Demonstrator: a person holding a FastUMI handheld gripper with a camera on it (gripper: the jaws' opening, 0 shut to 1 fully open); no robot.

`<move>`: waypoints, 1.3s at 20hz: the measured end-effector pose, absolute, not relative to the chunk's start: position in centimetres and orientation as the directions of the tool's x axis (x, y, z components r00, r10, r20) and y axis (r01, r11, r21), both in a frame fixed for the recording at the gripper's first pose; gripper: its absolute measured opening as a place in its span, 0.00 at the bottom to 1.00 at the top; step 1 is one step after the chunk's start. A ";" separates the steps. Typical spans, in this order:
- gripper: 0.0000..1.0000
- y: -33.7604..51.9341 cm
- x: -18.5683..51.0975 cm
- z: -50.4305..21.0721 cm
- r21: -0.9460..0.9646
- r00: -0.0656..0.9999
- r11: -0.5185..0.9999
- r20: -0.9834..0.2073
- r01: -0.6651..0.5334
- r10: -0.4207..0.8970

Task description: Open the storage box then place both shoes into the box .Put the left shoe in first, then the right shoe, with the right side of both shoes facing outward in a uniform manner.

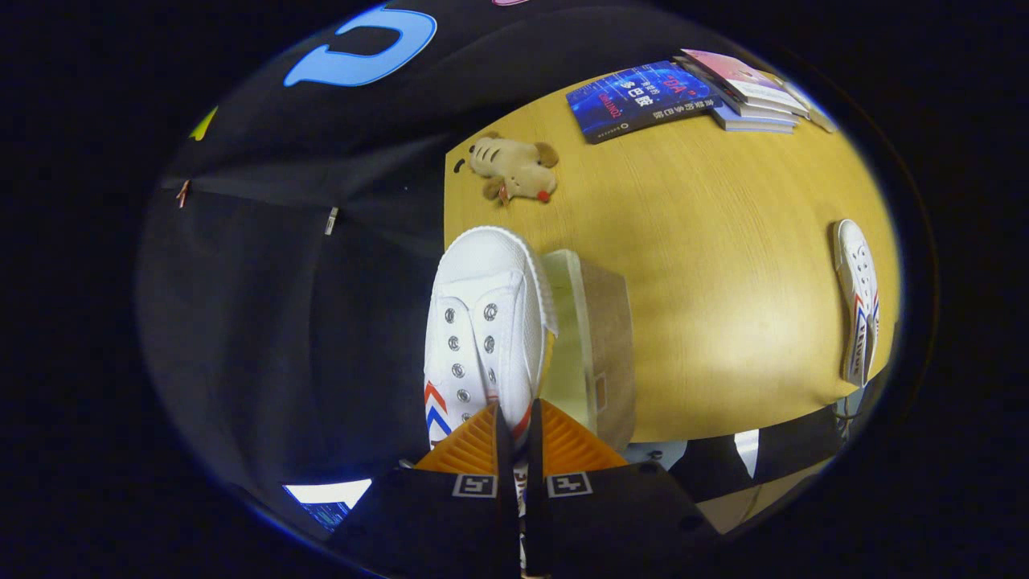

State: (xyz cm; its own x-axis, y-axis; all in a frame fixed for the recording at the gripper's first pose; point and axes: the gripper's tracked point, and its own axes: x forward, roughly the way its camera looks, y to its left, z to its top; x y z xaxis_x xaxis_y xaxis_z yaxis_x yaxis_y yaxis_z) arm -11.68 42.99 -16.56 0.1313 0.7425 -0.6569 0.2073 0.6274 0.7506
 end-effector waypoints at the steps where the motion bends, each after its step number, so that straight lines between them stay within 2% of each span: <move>1: 0.08 44.3 -12.2 -17.1 0.750 0.123 0.631 -0.658 0.198 0.743; 3: 0.08 46.6 -13.4 -18.0 0.743 0.105 0.644 -0.666 0.182 0.739; 8: 0.08 50.1 -14.4 -20.6 0.725 0.051 0.640 -0.671 0.255 0.739; 17: 0.08 51.8 -13.2 -21.6 0.711 0.062 0.666 -0.693 0.226 0.718; 20: 0.08 53.4 -12.2 -21.9 0.740 0.106 0.641 -0.667 0.203 0.737; 22: 0.20 53.7 -12.0 -21.4 0.776 0.123 0.601 -0.627 0.191 0.769; 24: 0.44 55.3 -11.8 -20.8 0.810 0.106 0.558 -0.580 0.179 0.807; 25: 0.63 55.1 -11.8 -20.6 0.815 0.099 0.554 -0.574 0.173 0.813; 26: 0.69 54.8 -11.8 -20.9 0.813 0.098 0.557 -0.576 0.172 0.811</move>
State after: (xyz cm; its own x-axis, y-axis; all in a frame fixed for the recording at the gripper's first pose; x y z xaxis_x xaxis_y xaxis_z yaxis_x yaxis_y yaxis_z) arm -11.81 54.76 -20.89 0.0979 0.8114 -0.5763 0.1716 0.5566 0.8128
